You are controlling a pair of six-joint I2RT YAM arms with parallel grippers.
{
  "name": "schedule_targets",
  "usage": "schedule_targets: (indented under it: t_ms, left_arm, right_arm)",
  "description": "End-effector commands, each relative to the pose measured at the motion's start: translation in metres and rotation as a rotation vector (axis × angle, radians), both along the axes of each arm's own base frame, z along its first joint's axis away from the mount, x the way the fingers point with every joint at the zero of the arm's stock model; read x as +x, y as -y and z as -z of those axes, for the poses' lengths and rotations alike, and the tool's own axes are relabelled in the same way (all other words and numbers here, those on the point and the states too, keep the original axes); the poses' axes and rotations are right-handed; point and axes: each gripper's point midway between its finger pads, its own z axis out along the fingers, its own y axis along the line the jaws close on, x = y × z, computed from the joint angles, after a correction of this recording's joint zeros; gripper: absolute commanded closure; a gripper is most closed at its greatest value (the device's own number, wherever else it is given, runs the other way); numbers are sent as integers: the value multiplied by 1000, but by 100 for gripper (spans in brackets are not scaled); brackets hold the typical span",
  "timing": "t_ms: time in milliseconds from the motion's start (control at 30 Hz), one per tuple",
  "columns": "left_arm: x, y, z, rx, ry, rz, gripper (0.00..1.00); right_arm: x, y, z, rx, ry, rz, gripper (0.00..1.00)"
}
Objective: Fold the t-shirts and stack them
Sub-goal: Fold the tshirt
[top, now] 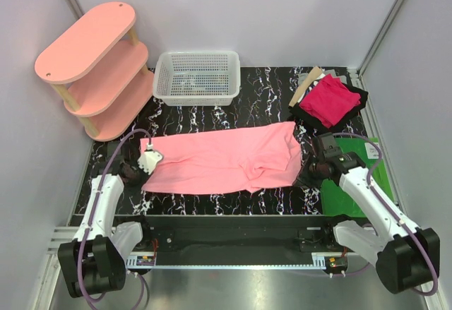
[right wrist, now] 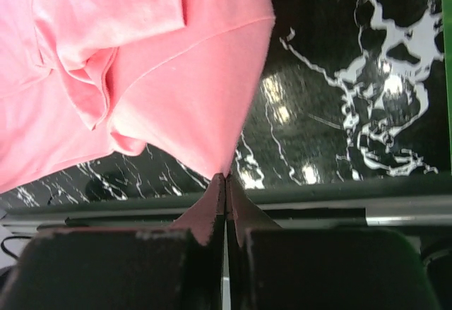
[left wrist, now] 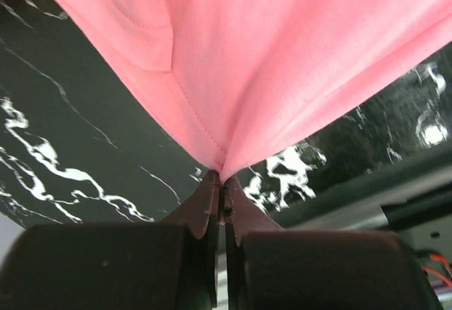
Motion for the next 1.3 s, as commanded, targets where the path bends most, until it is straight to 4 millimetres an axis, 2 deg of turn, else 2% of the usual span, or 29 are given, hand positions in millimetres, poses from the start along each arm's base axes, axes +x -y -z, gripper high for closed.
schedule_targets:
  t_ms: [0, 200, 333, 400, 433, 467, 500, 533, 600, 633, 667, 700, 733, 767, 800, 833, 867, 900, 933, 967, 1000, 1033, 1100, 1133, 1200, 1233, 1267]
  left_arm:
    - [-18, 5, -3, -23, -56, 53, 100]
    - [-10, 13, -32, -75, -38, 71, 100]
    - [5, 16, -53, -98, -22, 87, 100]
    - [22, 14, -72, -100, 22, 87, 100]
    - [30, 15, -72, -116, 1, 90, 100]
    - [45, 13, -85, -113, 32, 93, 100]
    - [54, 12, -87, -120, 22, 87, 100]
    - [70, 9, -89, -127, 2, 76, 100]
    - [87, 8, -86, -145, -34, 64, 100]
    - [100, 8, -92, -157, -19, 56, 100]
    - [108, 9, -77, -179, -84, 45, 100]
    - [114, 8, -74, -187, -95, 38, 100]
    - [123, 7, -72, -192, -105, 26, 100]
    - [128, 5, -58, -196, -152, 17, 100]
    - [130, 1, -51, -184, -177, 5, 100]
    - [134, 0, -46, -177, -187, 1, 99]
    - [138, -3, -35, -168, -210, -6, 99]
    - [139, -7, -31, -151, -219, -18, 97]
    - [142, -8, -28, -148, -218, -25, 94]
    - [142, -9, -24, -144, -229, -27, 91]
    - [141, -11, -21, -133, -236, -32, 86]
    - [142, -12, -20, -126, -231, -33, 67]
    - [138, -15, -19, -108, -223, -36, 61]
    - [142, -18, -20, -92, -195, -41, 53]
    - [142, -24, -25, -52, -155, -68, 36]
    - [147, -28, -28, -34, -123, -81, 20]
    - [148, -30, -33, -21, -105, -96, 11]
  right_arm:
    - [-30, -1, -2, 38, -79, -7, 100]
    - [-36, -1, -12, 46, -71, -26, 100]
    - [-25, -2, -27, 43, -30, -32, 100]
    - [-14, 0, -29, 11, -26, -27, 100]
    - [-1, -1, -39, 9, 15, -28, 100]
    - [7, -2, -38, -6, 11, -40, 100]
    - [17, 0, -40, -30, 26, -34, 100]
    - [34, -1, -50, -34, 75, -29, 100]
    - [56, -1, -44, -67, 75, -15, 99]
    - [75, -4, -49, -56, 119, -5, 99]
    - [86, -5, -35, -68, 80, 4, 99]
    - [96, -5, -29, -67, 69, 13, 100]
    - [115, -3, -30, -65, 93, 35, 100]
    - [123, -2, -10, -75, 38, 49, 100]
    - [141, -2, -11, -76, 64, 61, 100]
    - [149, 5, 9, -92, 11, 82, 100]
    - [156, 3, 12, -81, 0, 83, 100]
    - [169, 4, 9, -83, 16, 89, 100]
    - [174, 8, 22, -97, -16, 101, 100]
    - [179, 11, 24, -116, -13, 105, 100]
    - [189, 11, 20, -113, 0, 110, 95]
    - [192, 12, 28, -114, -20, 109, 91]
    - [200, 12, 27, -121, -12, 105, 89]
    - [201, 12, 31, -127, -23, 102, 81]
    - [205, 13, 32, -132, -24, 97, 72]
    - [206, 13, 35, -135, -33, 92, 62]
    - [205, 14, 33, -144, -32, 86, 57]
